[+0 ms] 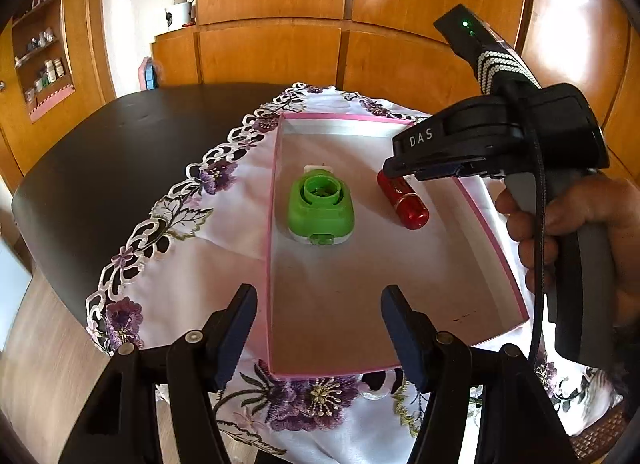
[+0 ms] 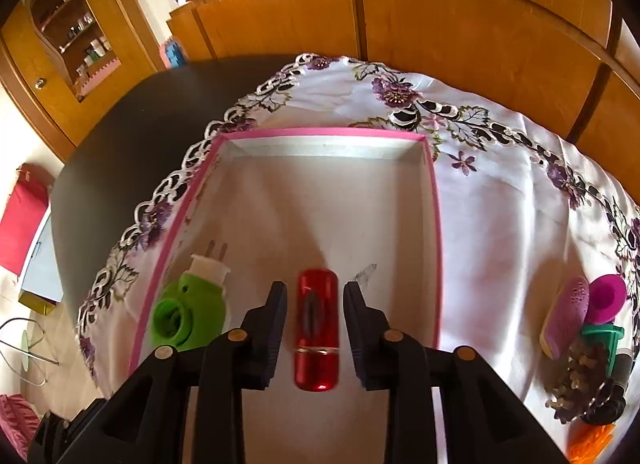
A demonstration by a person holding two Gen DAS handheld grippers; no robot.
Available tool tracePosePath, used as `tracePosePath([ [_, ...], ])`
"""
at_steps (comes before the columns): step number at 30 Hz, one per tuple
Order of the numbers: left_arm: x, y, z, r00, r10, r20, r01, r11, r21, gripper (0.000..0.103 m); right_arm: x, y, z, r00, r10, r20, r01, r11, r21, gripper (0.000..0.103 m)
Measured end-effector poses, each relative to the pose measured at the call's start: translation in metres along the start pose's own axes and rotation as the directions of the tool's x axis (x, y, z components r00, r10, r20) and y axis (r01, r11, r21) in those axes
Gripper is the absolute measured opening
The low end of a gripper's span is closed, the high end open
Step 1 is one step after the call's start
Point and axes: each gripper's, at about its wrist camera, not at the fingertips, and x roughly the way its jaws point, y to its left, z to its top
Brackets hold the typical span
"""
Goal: Organize rigid objects
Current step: 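Carry the red tube into the tray beside the green device and release, then move the left tool to the brown hair clip and grasp it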
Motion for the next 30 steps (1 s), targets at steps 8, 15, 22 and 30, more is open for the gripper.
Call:
tracePosePath([
  [8, 0.0, -0.003, -0.001, 1.0, 0.004, -0.001, -0.004, 1.0, 0.0, 0.065, -0.008, -0.006, -0.015, 1.0, -0.013, 0.027, 0.012, 1.0, 0.021, 0.035],
  [15, -0.003, -0.008, -0.002, 1.0, 0.002, 0.003, -0.002, 1.0, 0.009, 0.065, -0.029, -0.01, -0.025, 0.996, -0.029, 0.079, 0.027, 0.999, 0.025, 0.035],
  [22, -0.005, -0.012, -0.003, 1.0, 0.001, 0.0, -0.001, 1.0, 0.015, 0.065, -0.052, -0.006, -0.034, 0.99, -0.053, 0.133, 0.053, 0.999, 0.006, 0.035],
  [30, -0.008, -0.014, -0.004, 1.0, 0.002, 0.001, -0.002, 1.0, 0.018, 0.065, -0.073, 0.001, -0.049, 0.977, -0.096, 0.19, 0.107, 0.993, -0.05, 0.039],
])
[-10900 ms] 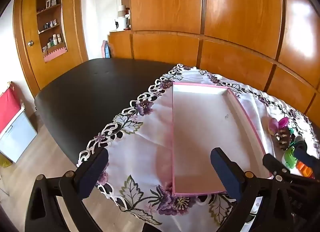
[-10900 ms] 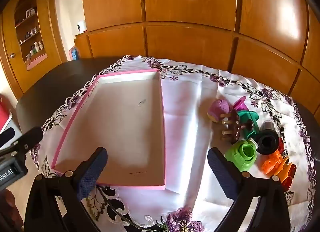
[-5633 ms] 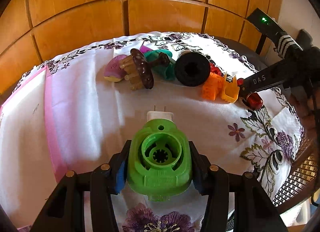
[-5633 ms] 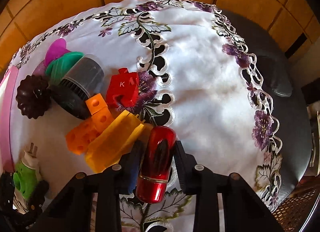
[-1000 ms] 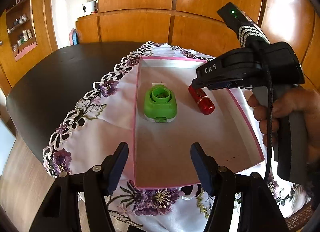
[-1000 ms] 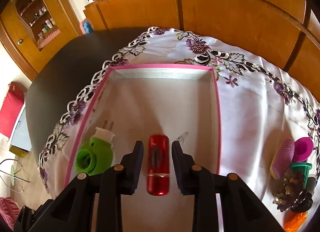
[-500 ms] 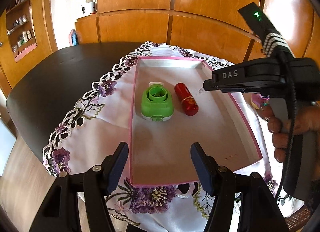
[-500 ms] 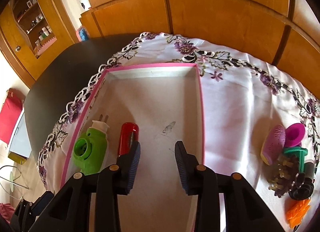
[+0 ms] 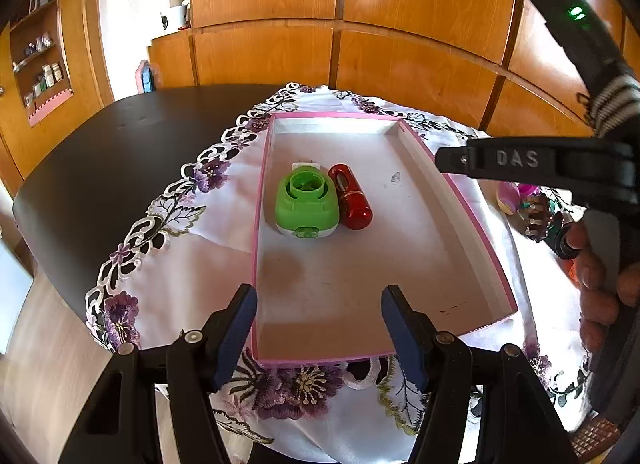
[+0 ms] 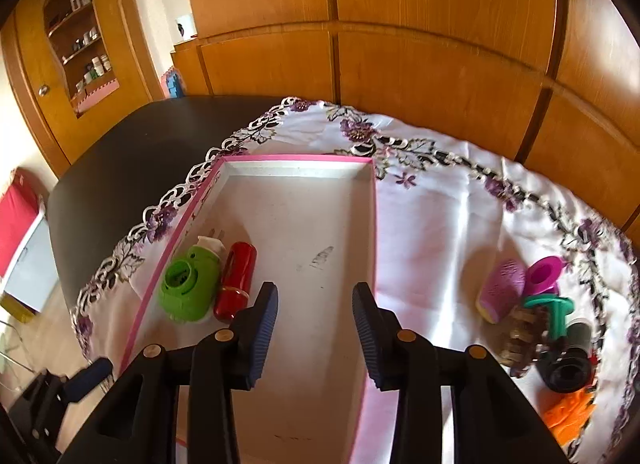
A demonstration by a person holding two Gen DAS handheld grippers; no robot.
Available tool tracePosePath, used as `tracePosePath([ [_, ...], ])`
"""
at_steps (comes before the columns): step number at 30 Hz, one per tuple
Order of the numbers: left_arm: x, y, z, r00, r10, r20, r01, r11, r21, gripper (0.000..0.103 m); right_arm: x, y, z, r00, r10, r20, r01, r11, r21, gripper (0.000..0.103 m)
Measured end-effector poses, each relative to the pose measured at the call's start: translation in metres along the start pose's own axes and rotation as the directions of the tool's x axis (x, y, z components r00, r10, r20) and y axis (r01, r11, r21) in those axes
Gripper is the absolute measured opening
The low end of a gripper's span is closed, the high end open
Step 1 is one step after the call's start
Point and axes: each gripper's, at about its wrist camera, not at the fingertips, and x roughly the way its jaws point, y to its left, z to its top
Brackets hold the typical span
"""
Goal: Organize rigid objects
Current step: 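Move the left tool to the brown hair clip and grasp it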
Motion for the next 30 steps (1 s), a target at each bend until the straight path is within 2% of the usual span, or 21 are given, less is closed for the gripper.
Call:
tracePosePath([
  [11, -0.003, -0.005, -0.003, 1.0, 0.012, 0.001, -0.012, 1.0, 0.02, 0.065, -0.032, -0.013, -0.012, 0.997, -0.039, 0.065, 0.043, 0.998, -0.053, 0.04],
  [15, -0.002, -0.009, -0.003, 1.0, 0.011, -0.002, -0.011, 0.999, 0.037, 0.065, -0.042, -0.037, -0.015, 0.994, -0.079, 0.082, 0.082, 0.996, -0.038, 0.04],
  [19, -0.004, -0.012, -0.002, 1.0, 0.012, 0.001, -0.012, 0.999, 0.052, 0.065, -0.054, -0.079, -0.019, 0.982, -0.154, 0.109, 0.154, 0.988, 0.009, 0.04],
  [24, -0.006, -0.017, 0.002, 1.0, 0.009, 0.011, -0.01, 0.997, 0.077, 0.065, -0.075, -0.149, -0.025, 0.946, -0.297, 0.127, 0.283, 0.952, 0.115, 0.04],
  [30, -0.012, -0.035, 0.013, 0.999, -0.006, 0.037, 0.002, 0.991, 0.13, 0.065, -0.094, -0.235, -0.044, 0.871, -0.479, 0.109, 0.442, 0.861, 0.254, 0.04],
])
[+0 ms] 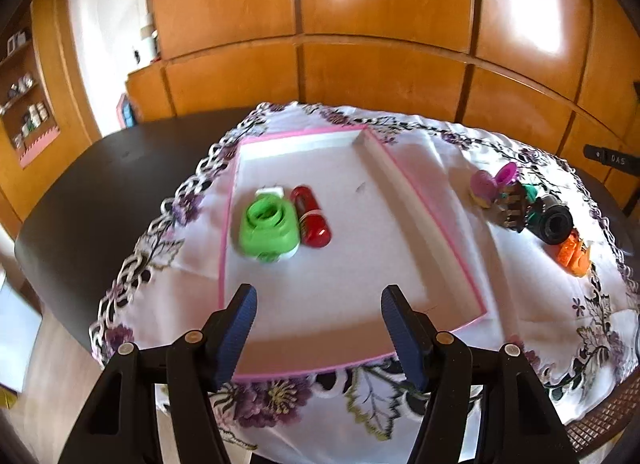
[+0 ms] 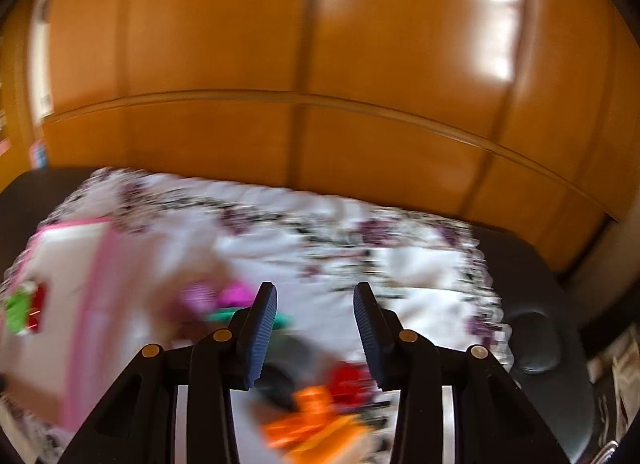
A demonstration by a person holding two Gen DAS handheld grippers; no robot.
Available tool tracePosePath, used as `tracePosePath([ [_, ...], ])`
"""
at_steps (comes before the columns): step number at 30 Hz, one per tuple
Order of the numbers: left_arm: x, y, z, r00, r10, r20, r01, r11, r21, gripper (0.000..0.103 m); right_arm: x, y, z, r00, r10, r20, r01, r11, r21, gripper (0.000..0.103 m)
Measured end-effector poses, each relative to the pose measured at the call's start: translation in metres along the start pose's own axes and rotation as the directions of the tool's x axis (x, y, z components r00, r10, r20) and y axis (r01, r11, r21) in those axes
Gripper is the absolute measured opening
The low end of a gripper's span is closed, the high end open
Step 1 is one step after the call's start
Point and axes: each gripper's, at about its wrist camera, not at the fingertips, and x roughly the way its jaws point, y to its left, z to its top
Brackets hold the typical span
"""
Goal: Organize rigid objects
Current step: 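Move the left tool to the brown hair clip and grasp it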
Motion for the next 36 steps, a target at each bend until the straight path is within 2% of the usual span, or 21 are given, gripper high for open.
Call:
tracePosePath([
  [4, -0.004, -0.018, 0.013, 1.0, -0.011, 0.022, 0.01, 0.999, 0.047, 0.065, 0.02, -0.05, -0.016, 0.997, -0.079, -0.026, 0.081, 0.99, 0.116, 0.04],
  [5, -0.005, -0.023, 0.015, 1.0, -0.014, 0.025, 0.012, 0.998, 0.058, 0.065, 0.028, -0.061, -0.021, 0.995, -0.08, -0.063, 0.09, 0.983, 0.158, 0.04],
  [6, -0.006, -0.029, 0.018, 0.999, -0.021, 0.026, 0.019, 0.997, 0.072, 0.065, 0.036, -0.07, -0.022, 0.992, -0.063, -0.113, 0.085, 0.975, 0.203, 0.04],
  [8, -0.005, -0.044, 0.023, 0.999, -0.043, 0.028, 0.04, 0.994, 0.103, 0.065, 0.042, -0.086, -0.023, 0.991, 0.007, -0.13, 0.033, 0.952, 0.304, 0.04],
  [12, 0.001, -0.08, 0.034, 0.993, -0.116, 0.01, 0.113, 0.982, 0.154, 0.065, 0.045, -0.102, -0.027, 0.987, 0.057, -0.153, 0.006, 0.923, 0.384, 0.04],
  [14, 0.008, -0.096, 0.04, 0.988, -0.154, -0.011, 0.154, 0.974, 0.165, 0.065, 0.045, -0.103, -0.029, 0.984, 0.084, -0.156, -0.013, 0.914, 0.407, 0.04],
  [22, 0.036, -0.15, 0.064, 0.975, -0.218, -0.049, 0.223, 0.948, 0.228, 0.065, 0.047, -0.103, -0.032, 0.975, 0.146, -0.17, -0.057, 0.896, 0.441, 0.041],
  [29, 0.079, -0.187, 0.076, 0.95, -0.274, -0.149, 0.3, 0.932, 0.203, 0.066, 0.048, -0.107, -0.033, 0.966, 0.197, -0.168, -0.094, 0.871, 0.481, 0.043],
  [31, 0.093, -0.196, 0.079, 0.945, -0.285, -0.164, 0.312, 0.934, 0.176, 0.07, 0.049, -0.108, -0.033, 0.964, 0.21, -0.165, -0.105, 0.866, 0.49, 0.043],
  [34, 0.109, -0.199, 0.086, 0.928, -0.331, -0.169, 0.348, 0.934, 0.078, 0.07, 0.051, -0.108, -0.033, 0.958, 0.228, -0.172, -0.116, 0.861, 0.496, 0.043],
  [36, 0.121, -0.198, 0.089, 0.924, -0.349, -0.158, 0.355, 0.935, 0.009, 0.07, 0.053, -0.108, -0.033, 0.954, 0.242, -0.179, -0.124, 0.856, 0.502, 0.043],
])
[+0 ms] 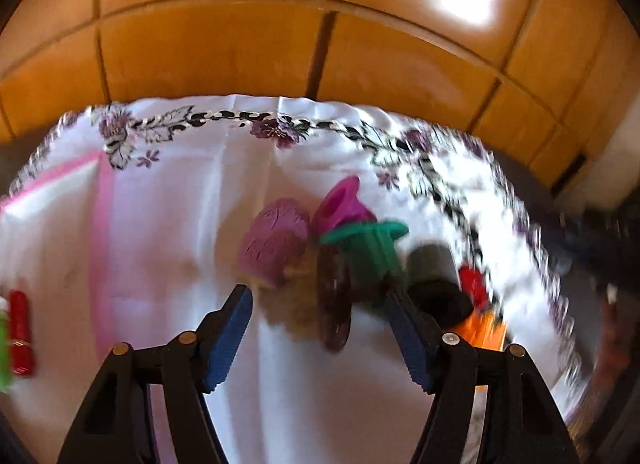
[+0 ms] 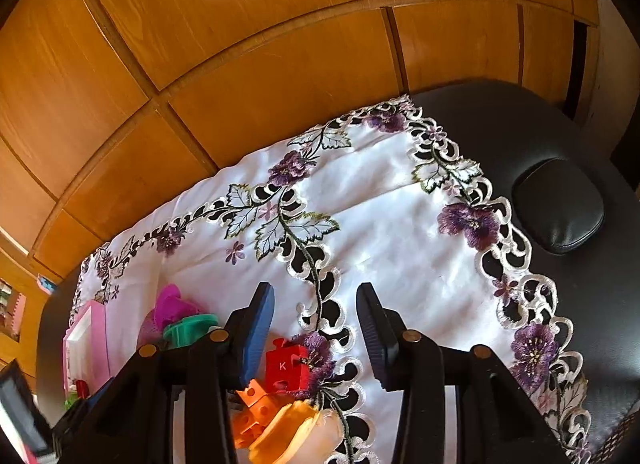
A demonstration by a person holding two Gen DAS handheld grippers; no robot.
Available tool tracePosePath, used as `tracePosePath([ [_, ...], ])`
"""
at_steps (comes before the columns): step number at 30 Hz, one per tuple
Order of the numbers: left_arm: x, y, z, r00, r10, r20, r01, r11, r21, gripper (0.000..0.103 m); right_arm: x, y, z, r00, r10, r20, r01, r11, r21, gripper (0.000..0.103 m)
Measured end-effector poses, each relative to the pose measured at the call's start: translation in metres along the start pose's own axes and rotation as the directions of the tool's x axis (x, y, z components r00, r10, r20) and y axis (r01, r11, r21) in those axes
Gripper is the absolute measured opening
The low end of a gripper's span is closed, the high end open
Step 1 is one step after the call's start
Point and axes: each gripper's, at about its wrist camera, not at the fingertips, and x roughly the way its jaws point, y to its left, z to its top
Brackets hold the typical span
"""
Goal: Organize rigid objects
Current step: 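Move the left tool to the brown hair clip and grasp it, then lift the brown clip with the left tool while the right tool grasps the pink egg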
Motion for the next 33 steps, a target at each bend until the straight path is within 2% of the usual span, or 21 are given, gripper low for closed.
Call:
tracePosePath([
  [3, 0.026, 0.01, 0.003, 0.999, -0.002, -0.034, -0.001, 0.996, -0.088, 0.063, 0.002, 0.0, -0.001, 1.0, 0.016, -0.016, -0.016, 1.0, 0.004, 0.043],
  [5, 0.036, 0.013, 0.003, 0.998, -0.052, -0.045, 0.047, 0.992, -0.12, 0.044, 0.003, 0.0, -0.001, 1.0, 0.012, -0.017, -0.012, 1.0, 0.005, 0.043],
  [6, 0.039, 0.011, 0.002, 0.996, -0.073, -0.044, 0.067, 0.991, -0.118, 0.037, 0.003, 0.0, -0.001, 1.0, 0.011, -0.021, -0.011, 1.0, 0.007, 0.043],
  [11, 0.029, -0.004, -0.007, 0.998, -0.048, -0.041, 0.047, 0.998, -0.033, 0.037, 0.007, -0.004, -0.002, 0.999, 0.018, -0.034, -0.017, 1.0, 0.023, 0.043],
  [15, 0.006, -0.007, -0.029, 0.999, -0.033, -0.042, 0.035, 0.998, 0.052, 0.037, 0.007, -0.007, -0.002, 0.999, 0.016, -0.035, -0.015, 0.999, 0.032, 0.043],
  [18, -0.011, -0.009, -0.052, 0.997, -0.054, -0.059, 0.061, 0.99, 0.13, 0.037, 0.007, -0.007, -0.003, 0.999, 0.011, -0.032, -0.01, 0.999, 0.031, 0.043],
  [20, -0.024, -0.014, -0.069, 0.997, -0.061, -0.045, 0.068, 0.978, 0.196, 0.037, 0.007, -0.007, -0.003, 0.999, 0.012, -0.031, -0.012, 1.0, 0.027, 0.043],
  [23, -0.035, -0.016, -0.088, 0.998, -0.064, -0.016, 0.066, 0.967, 0.245, 0.037, 0.005, -0.003, -0.004, 0.999, 0.03, -0.018, -0.029, 0.999, 0.012, 0.043],
  [27, -0.038, -0.017, -0.094, 0.998, -0.053, 0.016, 0.047, 0.963, 0.264, 0.037, 0.004, 0.009, -0.008, 0.999, 0.048, -0.011, -0.048, 0.997, -0.053, 0.043],
  [33, -0.035, -0.016, -0.099, 0.996, -0.065, 0.055, 0.047, 0.961, 0.274, 0.038, 0.01, 0.042, -0.023, 0.997, 0.067, -0.027, -0.071, 0.972, -0.225, 0.043],
])
